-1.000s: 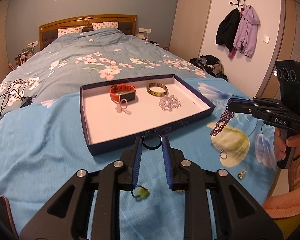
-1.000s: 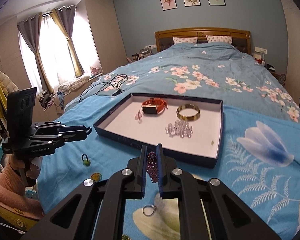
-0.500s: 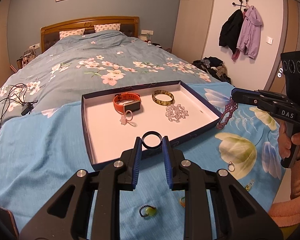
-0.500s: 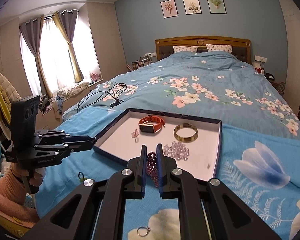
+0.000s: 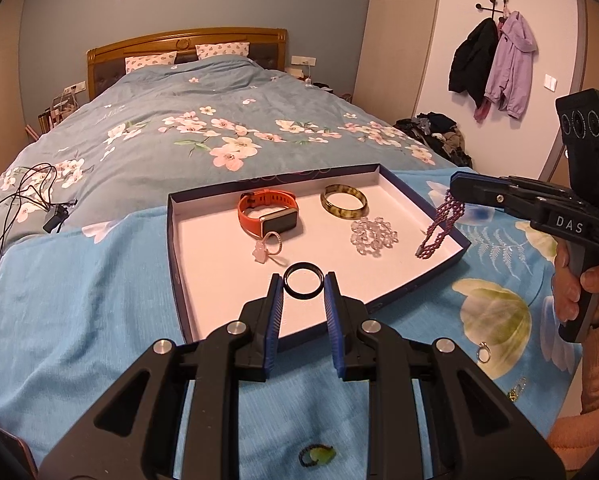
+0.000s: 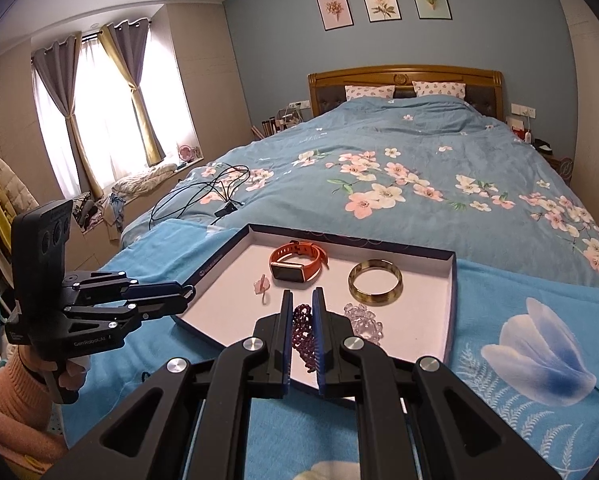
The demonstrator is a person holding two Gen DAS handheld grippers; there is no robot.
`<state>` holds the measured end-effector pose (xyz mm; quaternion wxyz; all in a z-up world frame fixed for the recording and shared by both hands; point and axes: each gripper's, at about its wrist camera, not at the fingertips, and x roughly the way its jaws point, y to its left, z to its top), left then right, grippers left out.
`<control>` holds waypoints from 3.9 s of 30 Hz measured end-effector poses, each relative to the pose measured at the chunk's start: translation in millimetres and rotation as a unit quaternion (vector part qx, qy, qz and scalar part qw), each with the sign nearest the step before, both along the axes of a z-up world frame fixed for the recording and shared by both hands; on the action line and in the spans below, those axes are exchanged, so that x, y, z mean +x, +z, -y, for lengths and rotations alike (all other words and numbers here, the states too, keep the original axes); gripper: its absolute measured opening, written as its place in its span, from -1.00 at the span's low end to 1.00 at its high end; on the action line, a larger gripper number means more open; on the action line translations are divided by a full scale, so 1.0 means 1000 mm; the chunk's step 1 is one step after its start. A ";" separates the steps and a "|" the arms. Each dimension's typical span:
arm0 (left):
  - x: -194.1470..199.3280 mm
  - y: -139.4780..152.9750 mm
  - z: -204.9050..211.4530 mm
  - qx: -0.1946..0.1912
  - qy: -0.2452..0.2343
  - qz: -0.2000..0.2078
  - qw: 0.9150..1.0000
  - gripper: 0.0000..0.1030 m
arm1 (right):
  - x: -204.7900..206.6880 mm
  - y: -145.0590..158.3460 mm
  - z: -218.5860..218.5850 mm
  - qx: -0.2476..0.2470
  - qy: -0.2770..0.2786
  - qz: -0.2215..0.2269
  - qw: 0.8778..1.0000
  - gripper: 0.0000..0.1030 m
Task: Organize jewelry
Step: 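Carry the beaded bracelet with the right tool over the box while the left tool carries the black ring, then release the beaded bracelet into the box with the right tool while the left tool releases the black ring, then move both open tools back to the rings on the bedspread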
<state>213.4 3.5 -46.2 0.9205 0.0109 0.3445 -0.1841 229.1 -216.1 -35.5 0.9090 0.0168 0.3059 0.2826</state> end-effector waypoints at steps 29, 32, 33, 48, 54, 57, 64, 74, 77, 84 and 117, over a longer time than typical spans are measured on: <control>0.039 -0.022 0.003 0.000 0.014 -0.036 0.999 -0.59 | 0.050 -0.035 -0.007 0.012 -0.015 -0.059 0.998 -0.85; 0.041 -0.025 0.005 0.003 0.013 -0.041 0.999 -0.59 | 0.053 -0.038 -0.004 0.007 -0.021 -0.063 0.998 -0.85; 0.042 -0.026 0.006 0.004 0.012 -0.043 0.999 -0.59 | 0.054 -0.039 -0.004 0.006 -0.021 -0.064 0.998 -0.85; 0.065 -0.041 0.011 0.016 0.024 -0.069 0.997 -0.59 | 0.061 -0.053 0.008 -0.014 -0.044 -0.075 0.996 -0.84; 0.074 -0.049 0.015 0.021 0.029 -0.079 0.996 -0.59 | 0.065 -0.058 0.010 -0.015 -0.050 -0.083 0.995 -0.84; 0.078 -0.051 0.015 0.023 0.031 -0.081 0.996 -0.59 | 0.067 -0.058 0.010 -0.013 -0.051 -0.085 0.995 -0.83; 0.083 -0.056 0.016 0.027 0.033 -0.088 0.995 -0.59 | 0.070 -0.061 0.009 -0.018 -0.054 -0.091 0.994 -0.77; 0.086 -0.056 0.016 0.025 0.034 -0.084 0.996 -0.52 | 0.064 -0.054 0.011 -0.016 -0.061 -0.079 0.995 -0.60; 0.082 -0.050 0.014 0.019 0.034 -0.072 0.997 -0.48 | 0.058 -0.048 0.013 -0.015 -0.063 -0.070 0.995 -0.55; 0.060 -0.022 0.003 -0.005 0.043 -0.029 0.999 -0.22 | 0.035 -0.031 0.020 -0.002 -0.065 -0.041 0.997 -0.29; -0.120 -0.019 0.004 0.000 -0.027 0.016 0.999 0.11 | -0.122 -0.066 0.027 -0.041 0.001 -0.075 0.996 -0.01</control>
